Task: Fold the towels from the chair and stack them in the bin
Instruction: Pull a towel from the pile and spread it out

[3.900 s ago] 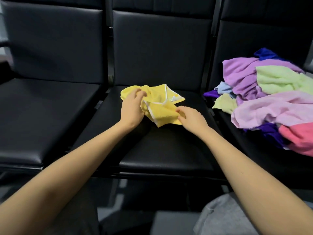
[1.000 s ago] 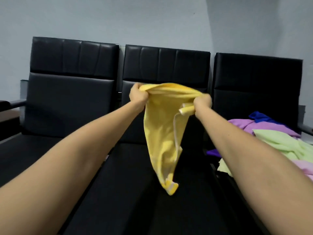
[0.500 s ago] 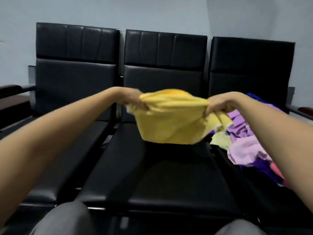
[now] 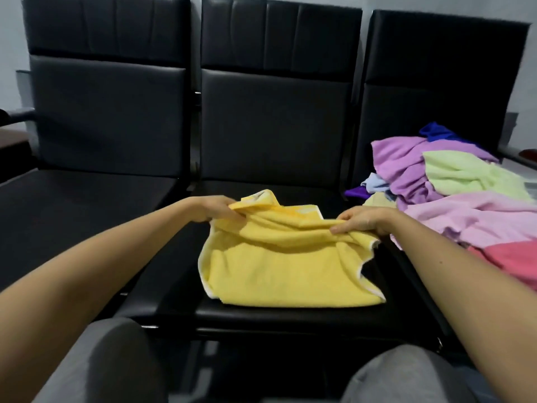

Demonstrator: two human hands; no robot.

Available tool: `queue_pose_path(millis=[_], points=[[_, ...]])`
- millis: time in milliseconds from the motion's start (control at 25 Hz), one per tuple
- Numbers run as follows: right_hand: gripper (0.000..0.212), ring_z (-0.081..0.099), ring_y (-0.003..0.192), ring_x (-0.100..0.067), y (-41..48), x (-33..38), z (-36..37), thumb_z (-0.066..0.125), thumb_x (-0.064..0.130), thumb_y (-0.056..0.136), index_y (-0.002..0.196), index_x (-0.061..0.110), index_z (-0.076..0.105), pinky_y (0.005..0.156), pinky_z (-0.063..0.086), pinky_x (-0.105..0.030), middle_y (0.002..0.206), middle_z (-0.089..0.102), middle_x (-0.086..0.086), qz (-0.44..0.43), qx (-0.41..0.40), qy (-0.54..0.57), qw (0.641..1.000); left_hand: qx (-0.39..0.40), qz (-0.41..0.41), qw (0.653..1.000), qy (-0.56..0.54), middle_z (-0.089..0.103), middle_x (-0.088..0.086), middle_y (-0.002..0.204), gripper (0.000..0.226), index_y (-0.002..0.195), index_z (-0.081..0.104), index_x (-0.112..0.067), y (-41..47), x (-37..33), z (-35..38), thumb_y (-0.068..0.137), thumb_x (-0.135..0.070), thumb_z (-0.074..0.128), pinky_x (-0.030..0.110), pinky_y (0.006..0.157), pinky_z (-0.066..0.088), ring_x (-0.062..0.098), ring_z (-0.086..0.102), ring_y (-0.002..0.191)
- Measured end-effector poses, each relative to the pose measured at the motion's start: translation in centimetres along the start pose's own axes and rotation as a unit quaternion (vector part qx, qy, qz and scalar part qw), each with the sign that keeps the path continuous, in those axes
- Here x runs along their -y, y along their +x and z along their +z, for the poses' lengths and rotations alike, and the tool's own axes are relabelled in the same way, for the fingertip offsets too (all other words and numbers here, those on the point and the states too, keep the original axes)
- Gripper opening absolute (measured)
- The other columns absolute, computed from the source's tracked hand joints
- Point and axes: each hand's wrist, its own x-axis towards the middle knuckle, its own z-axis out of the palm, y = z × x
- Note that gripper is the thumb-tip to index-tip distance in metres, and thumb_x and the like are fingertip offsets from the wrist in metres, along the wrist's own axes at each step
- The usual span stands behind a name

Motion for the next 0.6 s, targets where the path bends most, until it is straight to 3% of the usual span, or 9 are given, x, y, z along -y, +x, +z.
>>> queue_pose_path(millis=[80, 160, 280, 360, 480, 600], points=[[0.005, 0.059, 0.078, -0.017, 1.3, -0.1, 0.8, 0.062, 0.019, 0.088, 0.086, 0.016, 0.063, 0.068, 0.047, -0.029, 0.087, 0.063, -0.003, -0.045, -0.131, 0.036, 0.990, -0.101, 0.087, 0.988, -0.083, 0.063, -0.002, 0.109, 0.026, 0.116, 0.062, -0.024, 0.6, -0.8, 0.8, 0.091, -0.019, 0.058, 0.025, 0.081, 0.050, 0.018, 0.060, 0.107], [0.009, 0.055, 0.088, -0.017, 2.9, 0.3, 2.1, 0.054, 0.019, 0.091, 0.091, 0.018, 0.063, 0.069, 0.043, -0.029, 0.093, 0.060, -0.002, -0.074, -0.192, 0.080, 0.975, -0.075, 0.122, 0.984, -0.107, 0.062, -0.002, 0.109, 0.021, 0.114, 0.060, -0.022, 1.6, -1.7, 2.3, 0.095, -0.022, 0.052, 0.027, 0.084, 0.050, 0.017, 0.059, 0.106], [0.032, 0.051, 0.112, -0.022, 5.4, -0.6, 4.8, 0.038, 0.028, 0.101, 0.130, 0.020, 0.049, 0.087, 0.045, -0.031, 0.123, 0.055, -0.004, -0.081, -0.098, -0.052, 0.991, 0.057, 0.084, 0.990, 0.096, 0.051, 0.001, 0.132, 0.039, 0.134, 0.044, -0.028, 4.0, -0.6, 5.3, 0.099, -0.042, 0.039, 0.040, 0.108, 0.037, 0.021, 0.048, 0.123], [0.040, 0.049, 0.120, -0.029, 6.5, -1.7, 5.4, 0.032, 0.034, 0.102, 0.140, 0.023, 0.037, 0.095, 0.046, -0.039, 0.135, 0.049, -0.011, -0.044, -0.084, -0.157, 0.983, 0.040, 0.047, 0.980, 0.189, 0.044, 0.002, 0.141, 0.048, 0.143, 0.033, -0.027, 4.6, 0.3, 5.5, 0.099, -0.047, 0.033, 0.040, 0.111, 0.031, 0.024, 0.042, 0.130], [0.041, 0.047, 0.125, -0.030, 7.1, -1.8, 3.5, 0.031, 0.032, 0.101, 0.140, 0.025, 0.039, 0.101, 0.042, -0.039, 0.141, 0.046, -0.009, 0.001, -0.113, -0.233, 0.966, 0.014, -0.012, 0.943, 0.331, 0.051, 0.005, 0.131, 0.042, 0.138, 0.039, -0.023, 4.1, 0.2, 3.5, 0.099, -0.040, 0.035, 0.037, 0.098, 0.042, 0.026, 0.051, 0.115], [0.031, 0.055, 0.111, -0.026, 6.6, 0.0, 1.2, 0.043, 0.028, 0.093, 0.120, 0.022, 0.059, 0.095, 0.046, -0.036, 0.127, 0.056, -0.005, 0.036, -0.027, -0.273, 0.961, 0.045, -0.139, 0.956, 0.256, 0.051, 0.013, 0.130, 0.047, 0.138, 0.041, -0.018, 3.1, -0.8, 0.6, 0.095, -0.032, 0.050, 0.037, 0.083, 0.054, 0.031, 0.057, 0.110]])
